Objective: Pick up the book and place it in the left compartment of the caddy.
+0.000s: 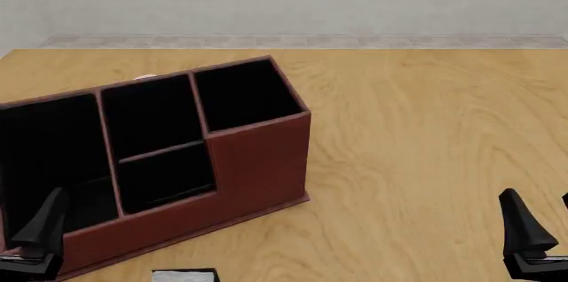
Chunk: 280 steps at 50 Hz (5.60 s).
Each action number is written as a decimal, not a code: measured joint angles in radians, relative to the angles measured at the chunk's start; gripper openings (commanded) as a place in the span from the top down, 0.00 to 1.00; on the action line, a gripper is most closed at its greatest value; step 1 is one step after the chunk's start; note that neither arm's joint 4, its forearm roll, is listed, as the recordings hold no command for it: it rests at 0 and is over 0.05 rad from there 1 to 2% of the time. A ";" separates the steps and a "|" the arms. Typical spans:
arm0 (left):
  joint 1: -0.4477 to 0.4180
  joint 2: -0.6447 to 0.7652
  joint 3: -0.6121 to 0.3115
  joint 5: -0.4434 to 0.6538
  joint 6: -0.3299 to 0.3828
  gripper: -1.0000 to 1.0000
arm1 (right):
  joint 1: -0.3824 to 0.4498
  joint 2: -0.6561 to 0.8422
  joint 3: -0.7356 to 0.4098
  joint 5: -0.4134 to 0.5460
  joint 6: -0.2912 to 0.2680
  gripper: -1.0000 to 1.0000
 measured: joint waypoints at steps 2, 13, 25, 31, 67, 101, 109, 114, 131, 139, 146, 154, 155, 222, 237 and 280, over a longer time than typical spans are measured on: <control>-0.011 0.004 -0.022 0.024 0.010 0.00 | 0.000 0.000 0.000 0.000 0.000 0.00; -0.143 0.095 -0.235 0.221 0.115 0.00 | 0.000 0.000 0.000 0.000 0.000 0.00; -0.288 0.211 -0.477 0.481 0.278 0.00 | 0.000 0.000 0.000 0.000 0.000 0.00; -0.347 0.276 -0.578 0.600 0.355 0.00 | 0.000 0.000 0.000 0.000 0.000 0.00; -0.585 0.508 -0.802 0.968 0.714 0.00 | 0.000 0.000 0.000 0.000 0.000 0.00; -0.774 0.702 -0.744 1.012 0.610 0.00 | 0.000 0.000 0.000 0.000 0.000 0.00; -0.777 0.735 -0.692 0.972 0.606 0.00 | 0.000 0.000 0.000 0.000 0.000 0.00; -0.771 0.752 -0.659 0.944 0.610 0.00 | 0.000 0.000 0.000 0.000 0.000 0.00; -0.776 0.829 -0.572 0.844 0.602 0.00 | 0.000 0.000 0.000 0.000 0.000 0.00; -0.785 0.866 -0.547 0.801 0.593 0.00 | 0.000 0.000 0.000 0.000 0.000 0.00; -0.798 0.901 -0.525 0.761 0.578 0.00 | 0.000 0.000 0.000 0.000 0.000 0.00; -0.821 0.943 -0.506 0.717 0.553 0.00 | 0.000 0.000 0.000 0.000 0.000 0.00; -0.824 0.947 -0.505 0.713 0.550 0.00 | 0.000 0.000 0.000 0.000 0.000 0.00; -0.885 1.111 -0.395 0.511 0.446 0.00 | 0.000 0.000 0.000 0.000 0.000 0.00; -0.874 1.113 -0.391 0.513 0.464 1.00 | 0.000 0.000 0.000 0.000 0.000 0.00; -0.850 0.792 -0.574 0.967 0.416 1.00 | 0.000 0.000 0.000 0.000 0.000 0.00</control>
